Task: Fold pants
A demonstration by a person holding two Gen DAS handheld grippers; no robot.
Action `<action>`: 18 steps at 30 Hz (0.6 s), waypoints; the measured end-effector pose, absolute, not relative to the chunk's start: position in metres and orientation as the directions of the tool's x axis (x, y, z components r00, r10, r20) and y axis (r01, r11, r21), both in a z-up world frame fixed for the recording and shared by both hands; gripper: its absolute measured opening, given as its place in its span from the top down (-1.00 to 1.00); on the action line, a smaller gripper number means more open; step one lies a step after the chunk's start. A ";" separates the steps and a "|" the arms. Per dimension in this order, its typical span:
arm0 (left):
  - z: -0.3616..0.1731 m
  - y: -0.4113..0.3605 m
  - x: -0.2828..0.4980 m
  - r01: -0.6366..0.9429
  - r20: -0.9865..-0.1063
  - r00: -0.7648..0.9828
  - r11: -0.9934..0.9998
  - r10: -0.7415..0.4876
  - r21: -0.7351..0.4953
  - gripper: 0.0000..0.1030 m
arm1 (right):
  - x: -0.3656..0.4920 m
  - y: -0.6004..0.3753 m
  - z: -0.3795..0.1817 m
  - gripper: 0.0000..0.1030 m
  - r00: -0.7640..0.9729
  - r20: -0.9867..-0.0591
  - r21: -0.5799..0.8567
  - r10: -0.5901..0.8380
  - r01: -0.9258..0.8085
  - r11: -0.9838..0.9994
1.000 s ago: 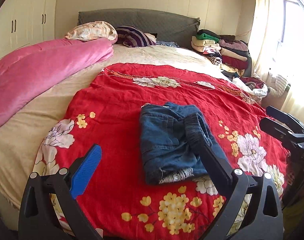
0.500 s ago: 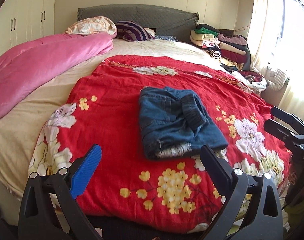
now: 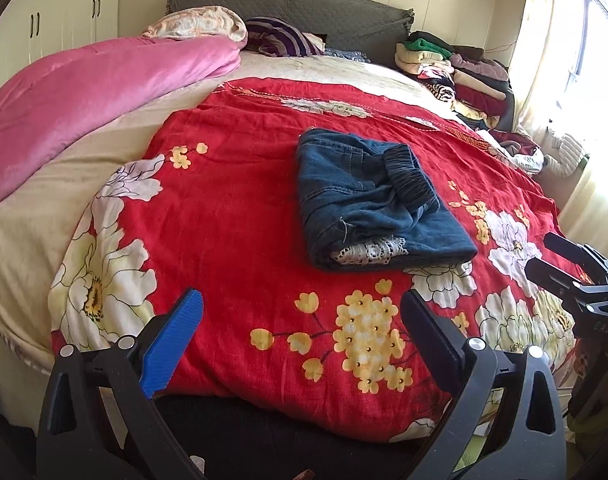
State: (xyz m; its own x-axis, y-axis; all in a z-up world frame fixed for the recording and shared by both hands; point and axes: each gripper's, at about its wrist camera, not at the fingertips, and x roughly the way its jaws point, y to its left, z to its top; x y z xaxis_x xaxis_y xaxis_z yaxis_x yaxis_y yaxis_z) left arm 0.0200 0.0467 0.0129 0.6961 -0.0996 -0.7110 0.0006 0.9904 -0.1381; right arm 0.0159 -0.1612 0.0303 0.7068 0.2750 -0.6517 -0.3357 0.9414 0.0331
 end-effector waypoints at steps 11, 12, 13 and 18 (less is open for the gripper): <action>0.011 0.043 0.019 0.006 -0.719 0.688 0.990 -0.105 -0.138 -0.91 | 0.018 -0.159 0.024 -0.82 0.696 -0.665 0.044 0.272 -0.327 0.944; 0.011 0.043 0.020 0.006 -0.719 0.688 0.990 -0.104 -0.138 -0.91 | 0.018 -0.158 0.024 -0.82 0.696 -0.665 0.044 0.273 -0.328 0.944; 0.011 0.043 0.019 0.007 -0.718 0.688 0.991 -0.104 -0.137 -0.91 | 0.018 -0.158 0.024 -0.82 0.695 -0.665 0.044 0.274 -0.330 0.943; 0.010 0.044 0.020 -0.009 -0.725 0.683 0.992 -0.087 -0.127 -0.91 | 0.018 -0.155 0.023 -0.82 0.692 -0.667 0.042 0.275 -0.334 0.942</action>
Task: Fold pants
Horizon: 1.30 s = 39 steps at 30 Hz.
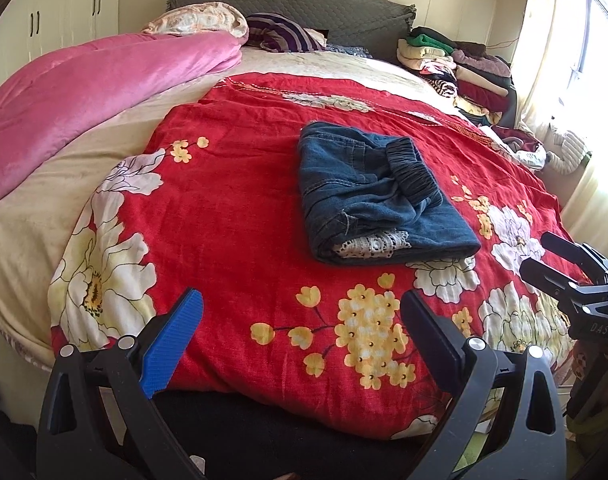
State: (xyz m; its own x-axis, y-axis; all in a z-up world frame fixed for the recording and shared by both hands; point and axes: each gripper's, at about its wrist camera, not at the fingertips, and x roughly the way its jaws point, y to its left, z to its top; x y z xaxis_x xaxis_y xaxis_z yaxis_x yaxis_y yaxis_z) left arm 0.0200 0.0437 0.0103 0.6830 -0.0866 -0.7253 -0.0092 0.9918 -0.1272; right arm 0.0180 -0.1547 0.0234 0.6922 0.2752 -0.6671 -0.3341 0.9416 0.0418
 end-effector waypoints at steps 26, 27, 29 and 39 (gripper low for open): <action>0.010 0.046 0.018 -0.018 -0.732 0.676 0.991 -0.085 -0.132 -0.91 | 0.019 -0.155 0.023 -0.82 0.693 -0.668 0.044 0.272 -0.328 0.944; 0.010 0.045 0.019 -0.017 -0.733 0.675 0.991 -0.088 -0.134 -0.91 | 0.019 -0.156 0.023 -0.82 0.694 -0.667 0.043 0.272 -0.328 0.944; 0.009 0.045 0.018 -0.013 -0.734 0.673 0.990 -0.095 -0.140 -0.91 | 0.018 -0.156 0.023 -0.82 0.693 -0.668 0.044 0.271 -0.327 0.944; 0.010 0.044 0.016 -0.001 -0.734 0.669 0.987 -0.117 -0.158 -0.91 | 0.018 -0.156 0.023 -0.82 0.693 -0.669 0.044 0.268 -0.323 0.945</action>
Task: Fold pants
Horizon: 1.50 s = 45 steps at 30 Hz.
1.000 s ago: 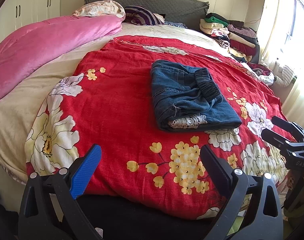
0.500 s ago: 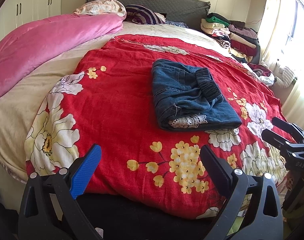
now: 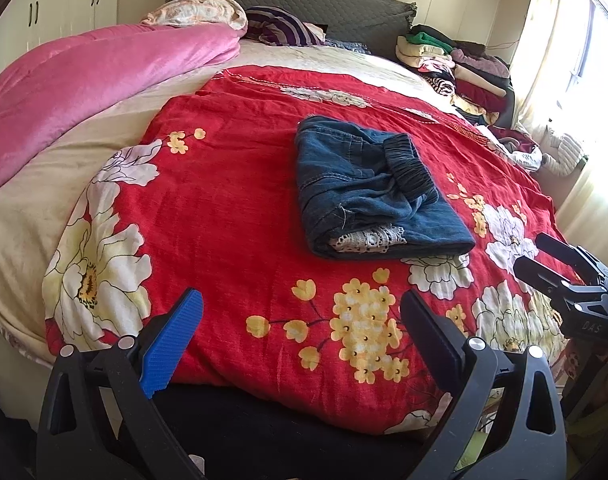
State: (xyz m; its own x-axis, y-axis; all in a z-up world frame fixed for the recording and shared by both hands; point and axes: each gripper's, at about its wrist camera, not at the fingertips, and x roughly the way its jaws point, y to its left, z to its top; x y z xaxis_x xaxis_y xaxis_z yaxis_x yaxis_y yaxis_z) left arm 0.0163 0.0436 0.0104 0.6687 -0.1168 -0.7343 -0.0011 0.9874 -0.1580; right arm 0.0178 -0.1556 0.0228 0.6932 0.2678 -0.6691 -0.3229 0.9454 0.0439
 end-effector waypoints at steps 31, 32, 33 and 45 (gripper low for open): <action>0.008 0.047 0.019 -0.016 -0.753 0.650 0.989 -0.101 -0.146 -0.91 | 0.018 -0.160 0.023 -0.82 0.694 -0.672 0.045 0.259 -0.311 0.949; 0.008 0.046 0.020 -0.017 -0.754 0.649 0.989 -0.099 -0.145 -0.91 | 0.018 -0.161 0.023 -0.82 0.694 -0.672 0.045 0.259 -0.310 0.950; 0.008 0.046 0.020 -0.017 -0.756 0.648 0.990 -0.098 -0.143 -0.91 | 0.018 -0.161 0.023 -0.82 0.694 -0.672 0.045 0.258 -0.310 0.950; -0.001 0.062 0.031 -0.069 -0.791 0.609 0.989 -0.060 -0.129 -0.91 | 0.025 -0.177 0.028 -0.82 0.711 -0.676 0.020 0.194 -0.245 0.969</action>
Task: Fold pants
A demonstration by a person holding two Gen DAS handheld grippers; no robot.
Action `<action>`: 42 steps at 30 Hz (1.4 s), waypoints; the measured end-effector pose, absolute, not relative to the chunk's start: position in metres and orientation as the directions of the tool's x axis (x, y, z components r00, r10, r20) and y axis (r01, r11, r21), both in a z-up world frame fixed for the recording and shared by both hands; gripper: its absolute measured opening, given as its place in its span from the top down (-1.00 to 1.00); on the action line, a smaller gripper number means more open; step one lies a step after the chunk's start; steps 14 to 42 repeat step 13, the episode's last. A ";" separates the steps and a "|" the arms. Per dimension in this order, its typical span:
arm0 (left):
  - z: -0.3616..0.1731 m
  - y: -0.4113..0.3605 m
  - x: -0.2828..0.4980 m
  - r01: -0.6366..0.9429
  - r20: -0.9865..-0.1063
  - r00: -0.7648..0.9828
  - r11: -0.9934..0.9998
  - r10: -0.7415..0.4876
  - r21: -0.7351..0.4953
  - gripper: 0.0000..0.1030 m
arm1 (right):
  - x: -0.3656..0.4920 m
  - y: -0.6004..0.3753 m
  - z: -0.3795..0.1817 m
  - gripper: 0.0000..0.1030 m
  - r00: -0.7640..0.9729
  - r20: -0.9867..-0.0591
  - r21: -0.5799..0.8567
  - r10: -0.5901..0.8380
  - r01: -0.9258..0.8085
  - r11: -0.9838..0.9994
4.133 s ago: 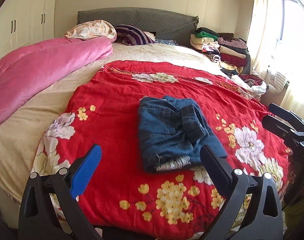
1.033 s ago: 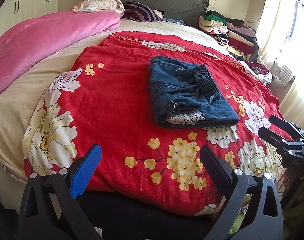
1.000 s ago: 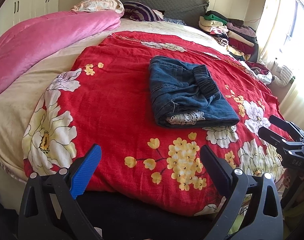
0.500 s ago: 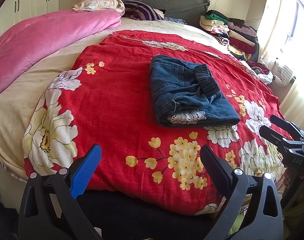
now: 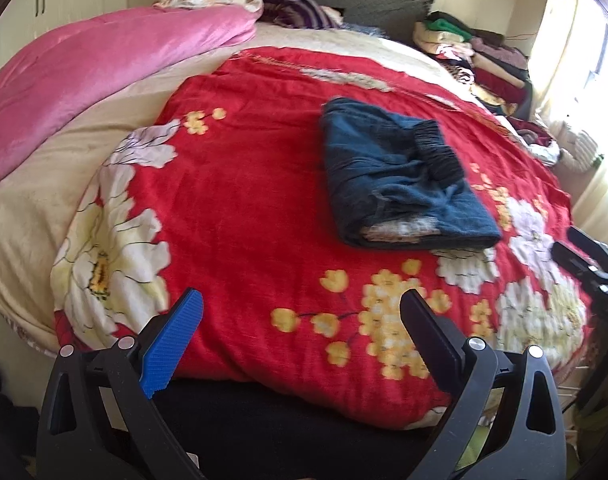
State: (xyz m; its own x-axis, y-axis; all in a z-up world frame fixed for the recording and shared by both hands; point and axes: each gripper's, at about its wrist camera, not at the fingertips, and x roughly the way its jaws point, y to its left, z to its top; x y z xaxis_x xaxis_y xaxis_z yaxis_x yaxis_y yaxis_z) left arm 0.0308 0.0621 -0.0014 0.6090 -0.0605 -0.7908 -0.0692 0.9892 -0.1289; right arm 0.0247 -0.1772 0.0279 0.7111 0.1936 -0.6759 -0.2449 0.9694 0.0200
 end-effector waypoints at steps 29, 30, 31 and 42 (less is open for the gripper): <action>-0.006 0.210 0.144 -0.338 -0.804 0.550 0.941 0.223 0.030 -0.91 | 0.092 -0.374 0.022 -0.82 0.700 -0.703 0.004 -0.131 0.188 0.982; -0.006 0.210 0.144 -0.338 -0.804 0.550 0.941 0.223 0.030 -0.91 | 0.092 -0.374 0.022 -0.82 0.700 -0.703 0.004 -0.131 0.188 0.982; -0.006 0.210 0.144 -0.338 -0.804 0.550 0.941 0.223 0.030 -0.91 | 0.092 -0.374 0.022 -0.82 0.700 -0.703 0.004 -0.131 0.188 0.982; -0.006 0.210 0.144 -0.338 -0.804 0.550 0.941 0.223 0.030 -0.91 | 0.092 -0.374 0.022 -0.82 0.700 -0.703 0.004 -0.131 0.188 0.982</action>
